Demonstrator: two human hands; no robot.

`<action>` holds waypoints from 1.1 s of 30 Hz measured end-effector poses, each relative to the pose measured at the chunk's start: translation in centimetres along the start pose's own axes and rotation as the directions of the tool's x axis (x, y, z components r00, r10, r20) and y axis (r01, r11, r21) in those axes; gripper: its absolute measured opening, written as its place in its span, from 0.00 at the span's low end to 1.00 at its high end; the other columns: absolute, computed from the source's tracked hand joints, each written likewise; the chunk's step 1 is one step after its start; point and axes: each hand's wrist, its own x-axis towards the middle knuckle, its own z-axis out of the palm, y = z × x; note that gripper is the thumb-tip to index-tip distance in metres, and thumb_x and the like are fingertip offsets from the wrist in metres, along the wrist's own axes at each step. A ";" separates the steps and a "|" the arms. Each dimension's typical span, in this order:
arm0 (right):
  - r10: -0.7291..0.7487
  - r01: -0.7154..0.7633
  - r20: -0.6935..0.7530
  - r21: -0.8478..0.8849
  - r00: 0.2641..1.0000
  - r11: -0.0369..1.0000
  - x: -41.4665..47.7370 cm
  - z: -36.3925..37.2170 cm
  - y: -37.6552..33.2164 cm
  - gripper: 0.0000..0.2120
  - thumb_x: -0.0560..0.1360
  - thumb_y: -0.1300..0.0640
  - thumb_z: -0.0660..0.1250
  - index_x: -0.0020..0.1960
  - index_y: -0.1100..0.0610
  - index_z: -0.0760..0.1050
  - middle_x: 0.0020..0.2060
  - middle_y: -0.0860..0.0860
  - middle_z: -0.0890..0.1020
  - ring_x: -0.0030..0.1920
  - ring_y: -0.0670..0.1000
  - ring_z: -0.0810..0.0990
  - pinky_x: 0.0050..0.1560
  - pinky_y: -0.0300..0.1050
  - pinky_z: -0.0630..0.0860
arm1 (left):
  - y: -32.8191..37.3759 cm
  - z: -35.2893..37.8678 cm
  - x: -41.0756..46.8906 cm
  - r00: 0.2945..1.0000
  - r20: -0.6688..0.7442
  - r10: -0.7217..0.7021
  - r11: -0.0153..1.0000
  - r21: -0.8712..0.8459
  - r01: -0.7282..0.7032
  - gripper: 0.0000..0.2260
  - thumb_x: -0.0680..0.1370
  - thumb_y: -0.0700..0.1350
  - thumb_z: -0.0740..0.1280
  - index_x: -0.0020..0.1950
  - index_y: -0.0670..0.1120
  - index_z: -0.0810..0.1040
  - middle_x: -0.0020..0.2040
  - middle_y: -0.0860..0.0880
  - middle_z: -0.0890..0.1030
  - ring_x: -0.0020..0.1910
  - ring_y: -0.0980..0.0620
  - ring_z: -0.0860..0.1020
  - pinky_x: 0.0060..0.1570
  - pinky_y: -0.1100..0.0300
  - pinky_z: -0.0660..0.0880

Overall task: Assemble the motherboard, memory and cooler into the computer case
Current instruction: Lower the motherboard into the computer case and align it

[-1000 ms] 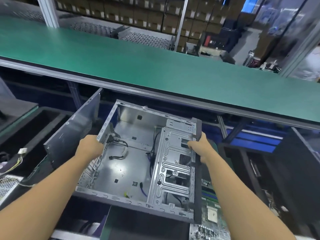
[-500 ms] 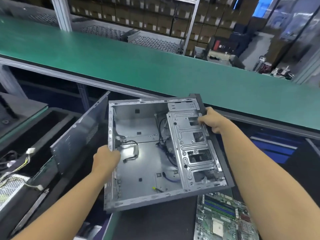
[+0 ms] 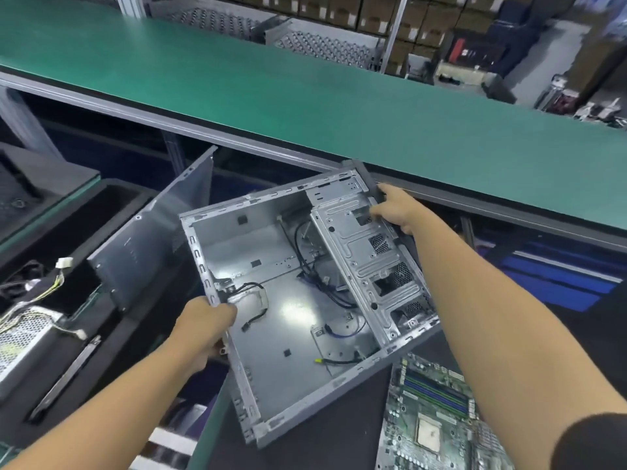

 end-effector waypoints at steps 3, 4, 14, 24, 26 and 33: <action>-0.035 0.035 0.001 -0.029 0.999 0.999 0.9 1.4 -0.8 0.26 0.73 0.70 0.65 0.68 0.52 0.73 0.55 0.58 0.82 0.48 0.58 0.83 0.56 0.60 0.81 | 0.4 -0.6 -0.8 0.998 0.045 -0.041 0.999 0.001 0.041 0.06 0.69 0.34 0.64 0.45 0.40 0.73 0.36 0.42 0.73 0.32 0.43 0.74 0.33 0.48 0.79; -0.044 0.044 0.005 -0.039 0.999 0.998 1.2 1.8 -1.1 0.26 0.73 0.70 0.66 0.67 0.51 0.73 0.56 0.57 0.82 0.49 0.57 0.82 0.55 0.59 0.81 | 0.6 -0.7 -1.1 0.998 0.050 -0.049 0.999 0.013 0.048 0.04 0.69 0.34 0.64 0.43 0.40 0.72 0.33 0.42 0.73 0.29 0.43 0.75 0.32 0.49 0.79; -0.143 0.164 0.119 -0.186 0.982 0.969 2.7 6.0 -1.6 0.31 0.75 0.70 0.66 0.75 0.52 0.69 0.64 0.57 0.78 0.56 0.60 0.82 0.59 0.61 0.80 | -1.9 0.4 -4.6 0.975 0.100 -0.197 0.980 -0.001 0.198 0.05 0.67 0.36 0.66 0.38 0.39 0.70 0.27 0.43 0.70 0.24 0.42 0.75 0.37 0.39 0.81; -0.182 0.257 0.232 -0.348 0.955 0.902 3.5 10.0 -2.2 0.36 0.75 0.67 0.67 0.81 0.55 0.60 0.74 0.55 0.70 0.63 0.56 0.77 0.58 0.45 0.73 | -4.4 1.4 -7.0 0.936 0.104 -0.336 0.918 -0.187 0.350 0.06 0.66 0.32 0.66 0.38 0.39 0.69 0.32 0.43 0.66 0.30 0.46 0.67 0.39 0.47 0.72; -0.167 0.255 0.257 -0.364 0.952 0.896 3.7 10.5 -2.3 0.37 0.76 0.67 0.67 0.81 0.54 0.59 0.76 0.55 0.67 0.64 0.54 0.74 0.62 0.46 0.71 | -5.1 1.9 -7.4 0.922 0.144 -0.360 0.906 -0.184 0.382 0.12 0.63 0.36 0.68 0.43 0.35 0.72 0.36 0.41 0.69 0.33 0.44 0.69 0.41 0.43 0.77; -0.050 0.138 0.148 -0.676 0.988 0.724 2.5 12.4 -1.9 0.37 0.83 0.48 0.60 0.83 0.51 0.41 0.80 0.57 0.57 0.78 0.62 0.59 0.75 0.61 0.55 | -5.2 1.7 -8.5 0.837 0.333 -0.434 0.893 0.038 0.448 0.23 0.77 0.49 0.69 0.65 0.42 0.63 0.52 0.36 0.78 0.49 0.36 0.81 0.52 0.39 0.79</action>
